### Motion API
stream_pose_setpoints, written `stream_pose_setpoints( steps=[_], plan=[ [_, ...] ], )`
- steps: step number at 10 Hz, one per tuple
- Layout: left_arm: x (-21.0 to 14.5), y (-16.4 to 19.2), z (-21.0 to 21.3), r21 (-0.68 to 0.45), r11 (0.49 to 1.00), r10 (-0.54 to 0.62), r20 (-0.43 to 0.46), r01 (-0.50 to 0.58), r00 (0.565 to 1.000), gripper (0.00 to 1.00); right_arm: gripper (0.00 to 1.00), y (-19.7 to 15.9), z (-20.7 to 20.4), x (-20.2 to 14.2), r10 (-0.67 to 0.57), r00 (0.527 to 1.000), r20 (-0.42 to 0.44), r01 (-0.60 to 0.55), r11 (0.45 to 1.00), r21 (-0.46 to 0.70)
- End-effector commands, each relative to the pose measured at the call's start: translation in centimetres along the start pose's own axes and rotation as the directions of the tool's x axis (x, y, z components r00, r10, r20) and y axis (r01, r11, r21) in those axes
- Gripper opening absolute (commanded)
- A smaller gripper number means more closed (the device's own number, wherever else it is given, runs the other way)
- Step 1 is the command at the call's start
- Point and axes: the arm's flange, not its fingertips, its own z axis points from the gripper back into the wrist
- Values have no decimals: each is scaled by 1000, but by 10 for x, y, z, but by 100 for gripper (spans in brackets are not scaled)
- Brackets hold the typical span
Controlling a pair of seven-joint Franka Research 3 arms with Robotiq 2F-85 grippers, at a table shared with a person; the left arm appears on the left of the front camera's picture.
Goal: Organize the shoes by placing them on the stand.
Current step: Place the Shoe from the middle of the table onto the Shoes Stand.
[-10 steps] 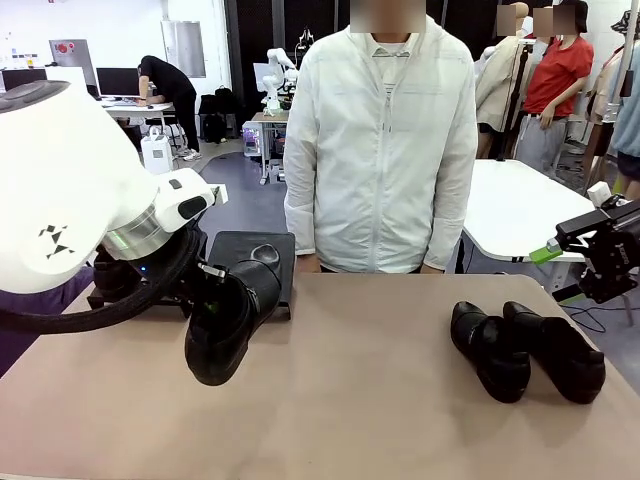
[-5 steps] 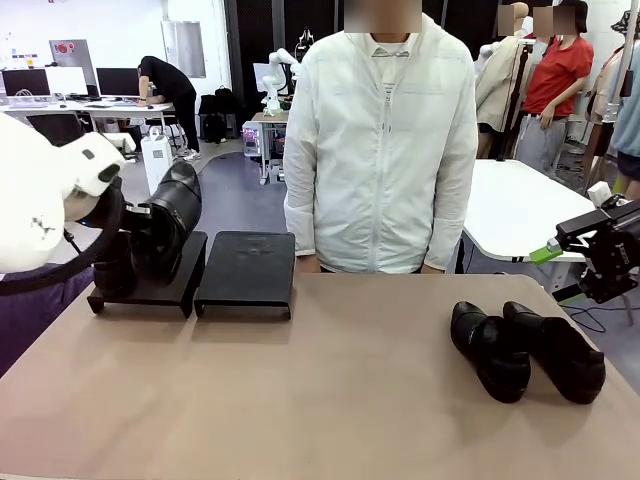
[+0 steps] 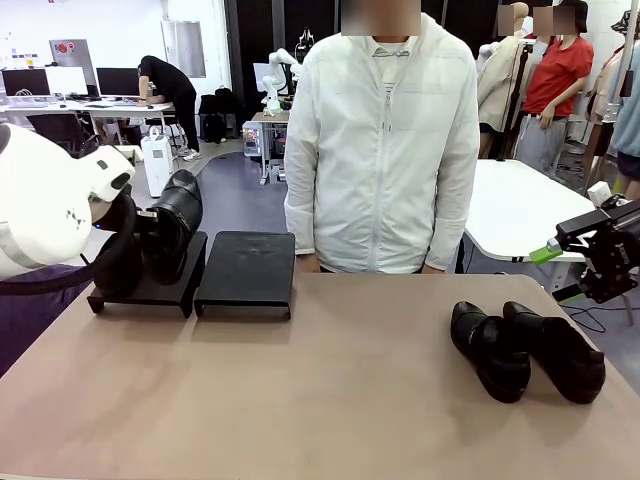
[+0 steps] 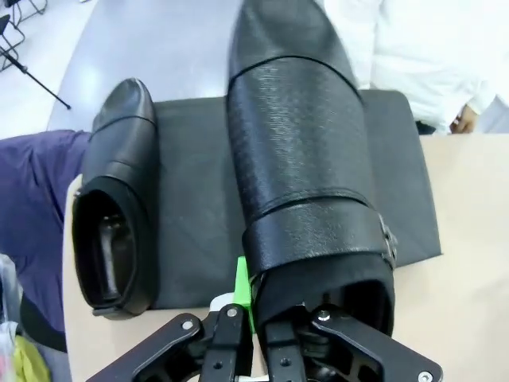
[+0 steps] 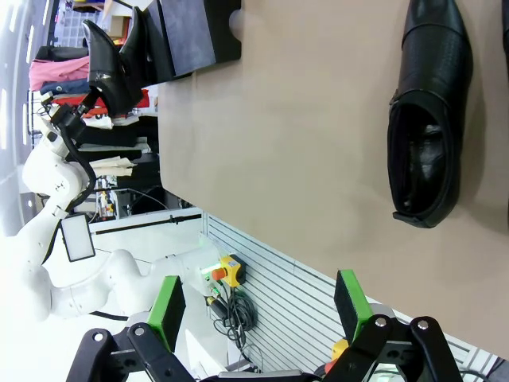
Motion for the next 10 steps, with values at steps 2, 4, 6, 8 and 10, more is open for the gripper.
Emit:
stream_pose_setpoints(
  steps=[2,4,6,8,10],
  plan=[
    [0,0,0,0,1000,0,0,0,1000,0,100,2,3,3,9,1000,-5,-9,1000,5],
    [35,33,-37,83,995,67,-101,-59,993,0,100,2,3,3,9,1000,-5,-9,1000,5],
    [49,49,-66,25,997,75,-104,-73,992,0,100,2,3,3,9,1000,-5,-9,1000,5],
    [54,62,-88,84,992,107,-108,-98,988,0,100,2,3,3,9,1000,-5,-9,1000,5],
    [49,69,-101,127,989,97,-138,-80,986,0,100,2,3,3,9,1000,-5,-9,1000,5]
  ],
)
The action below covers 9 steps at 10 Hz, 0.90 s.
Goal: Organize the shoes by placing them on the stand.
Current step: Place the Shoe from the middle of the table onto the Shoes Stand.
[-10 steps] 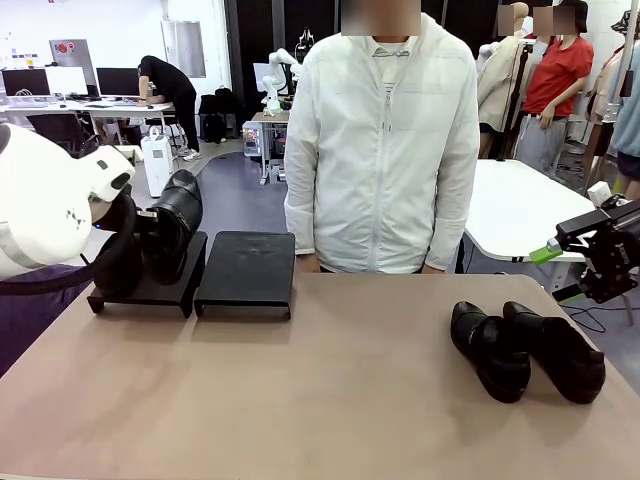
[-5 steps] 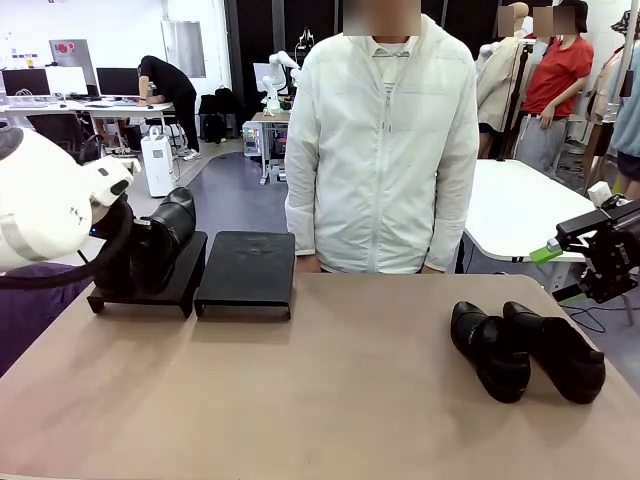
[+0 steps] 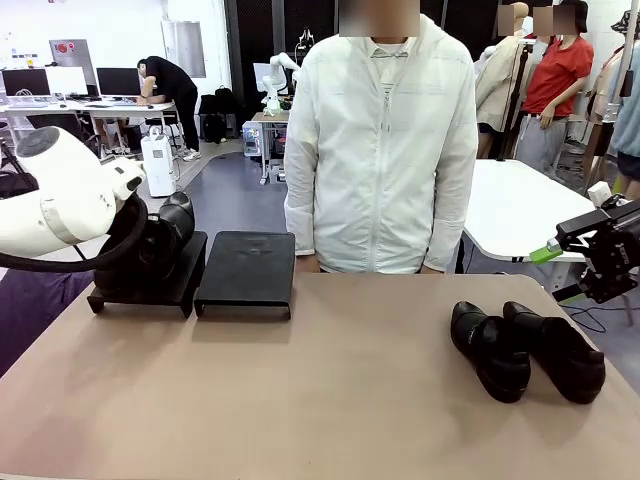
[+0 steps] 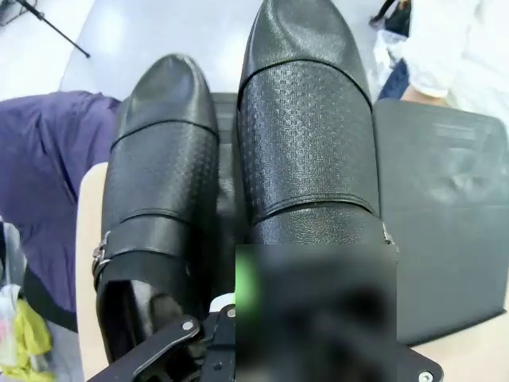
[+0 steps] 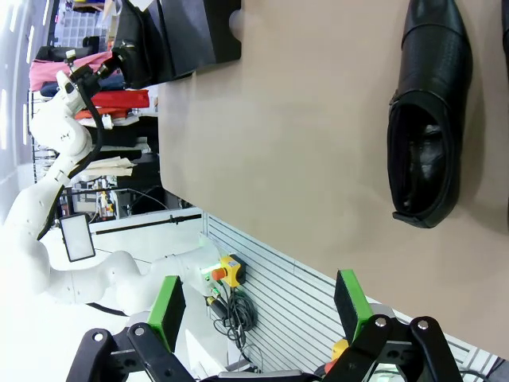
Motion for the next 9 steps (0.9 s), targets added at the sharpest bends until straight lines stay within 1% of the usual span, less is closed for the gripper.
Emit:
stream_pose_setpoints(
  steps=[1,5,6,7,8,9],
  plan=[
    [5,4,-4,21,1000,-8,-1,8,1000,0,100,2,3,3,9,1000,-5,-9,1000,5],
    [-2,5,-17,13,1000,-22,-50,23,998,0,100,2,3,3,9,1000,-5,-9,1000,5],
    [-4,7,-19,10,1000,-15,-54,15,998,19,100,2,3,3,9,1000,-5,-9,1000,5],
    [-5,7,-18,-4,1000,-12,-55,11,998,79,100,2,3,3,9,1000,-5,-9,1000,5],
    [-4,7,-15,-27,1000,-12,-40,11,999,100,100,2,3,3,9,1000,-5,-9,1000,5],
    [-3,6,-12,-44,999,-13,-22,12,1000,100,100,2,3,3,9,1000,-5,-9,1000,5]
  ],
)
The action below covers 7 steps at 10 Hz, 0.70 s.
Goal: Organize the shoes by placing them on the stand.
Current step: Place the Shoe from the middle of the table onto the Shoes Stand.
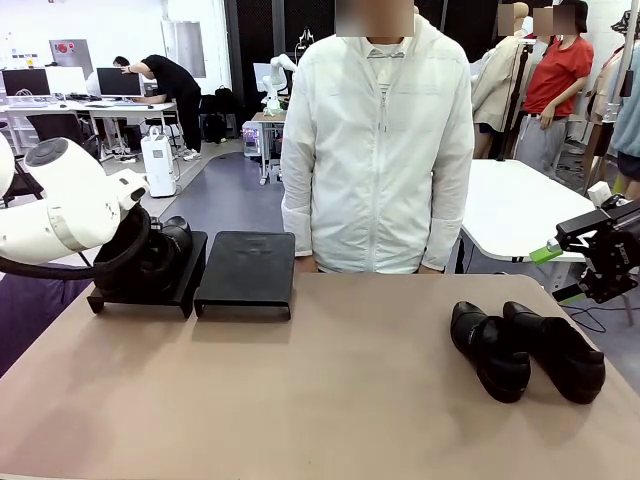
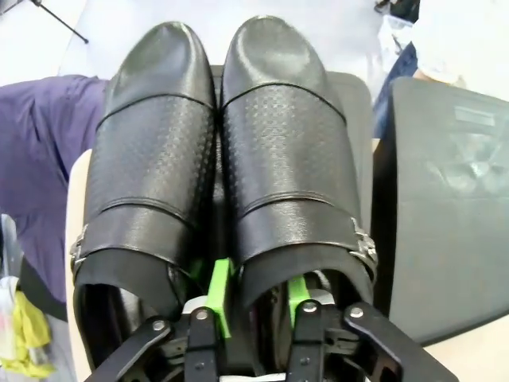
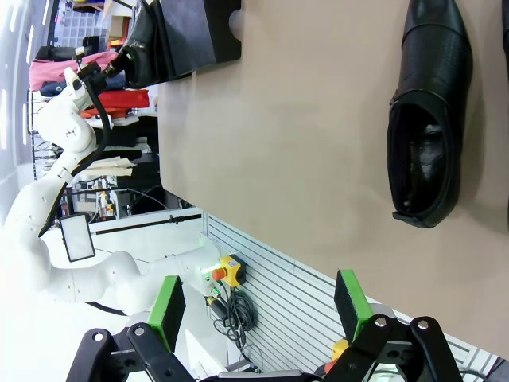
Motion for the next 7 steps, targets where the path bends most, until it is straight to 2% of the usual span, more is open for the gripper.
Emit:
stream_pose_setpoints(
  steps=[1,4,7],
  plan=[
    [5,6,9,-65,998,-20,21,21,1000,100,100,2,3,3,9,1000,-5,-9,1000,5],
    [12,-1,29,-114,991,-65,33,69,997,100,100,2,3,3,9,1000,-5,-9,1000,5],
    [42,-7,82,-93,988,-122,55,127,991,100,100,2,3,3,9,1000,-5,-9,1000,5]
  ],
)
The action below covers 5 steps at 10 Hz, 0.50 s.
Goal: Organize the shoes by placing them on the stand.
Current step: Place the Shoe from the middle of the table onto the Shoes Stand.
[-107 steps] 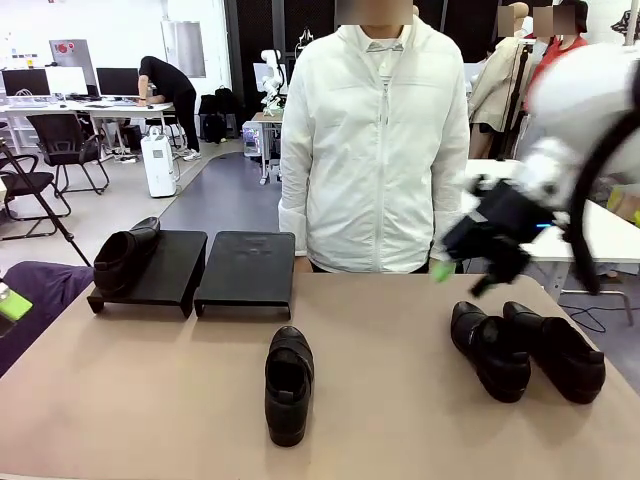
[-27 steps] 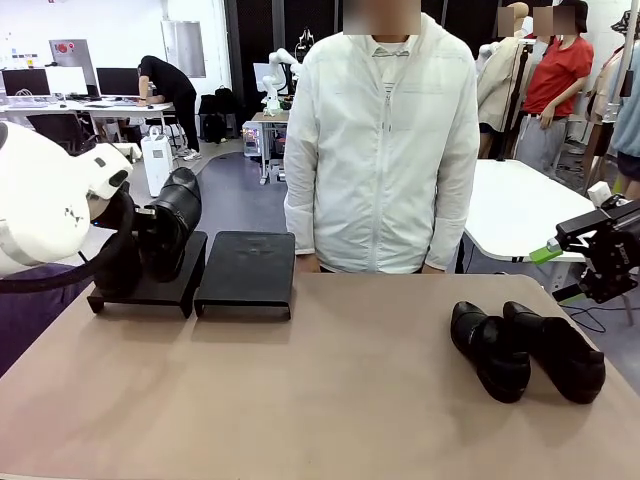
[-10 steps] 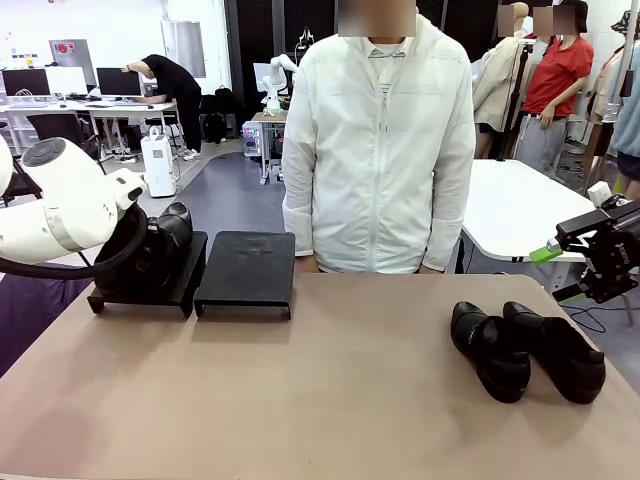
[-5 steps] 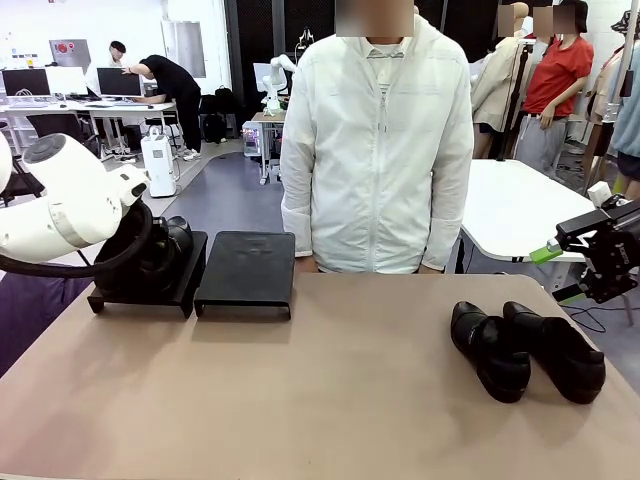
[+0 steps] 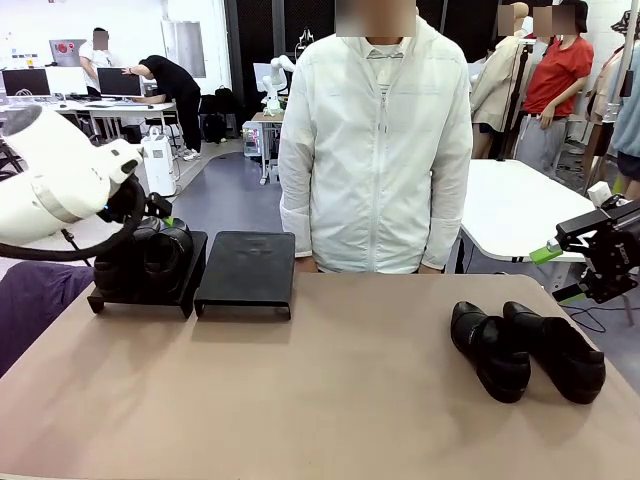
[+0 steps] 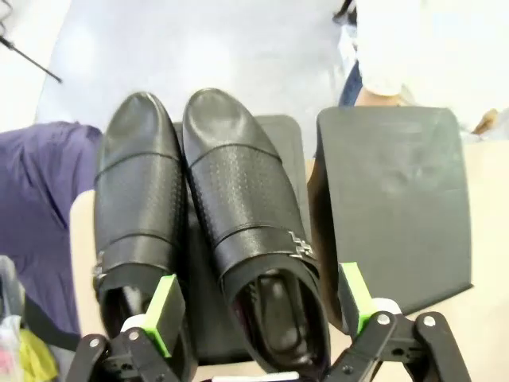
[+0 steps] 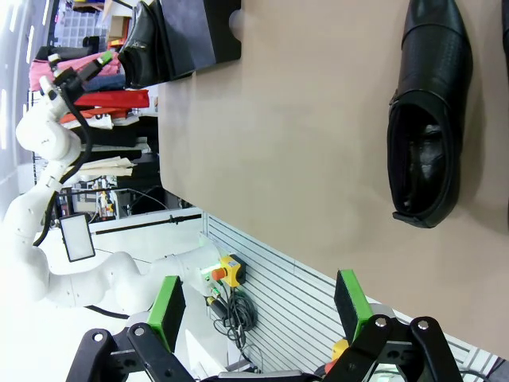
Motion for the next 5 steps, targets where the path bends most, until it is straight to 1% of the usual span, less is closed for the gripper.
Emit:
stream_pose_setpoints(
  steps=[1,2,3,4,5],
  plan=[
    [22,-3,43,-21,998,-60,-20,60,998,100,100,2,3,3,10,1000,-5,-10,1000,5],
    [30,-9,67,-91,991,-102,-54,97,993,100,100,2,3,3,10,1000,-5,-10,1000,5],
    [30,-15,85,-160,977,-160,-127,139,979,100,100,2,3,3,10,1000,-5,-10,1000,5],
    [25,-13,100,-265,945,-273,-315,192,909,100,100,2,3,3,10,1000,-5,-10,1000,5],
    [15,-1,126,-250,958,-237,-419,139,876,100,100,2,3,3,10,1000,-5,-10,1000,5]
  ],
)
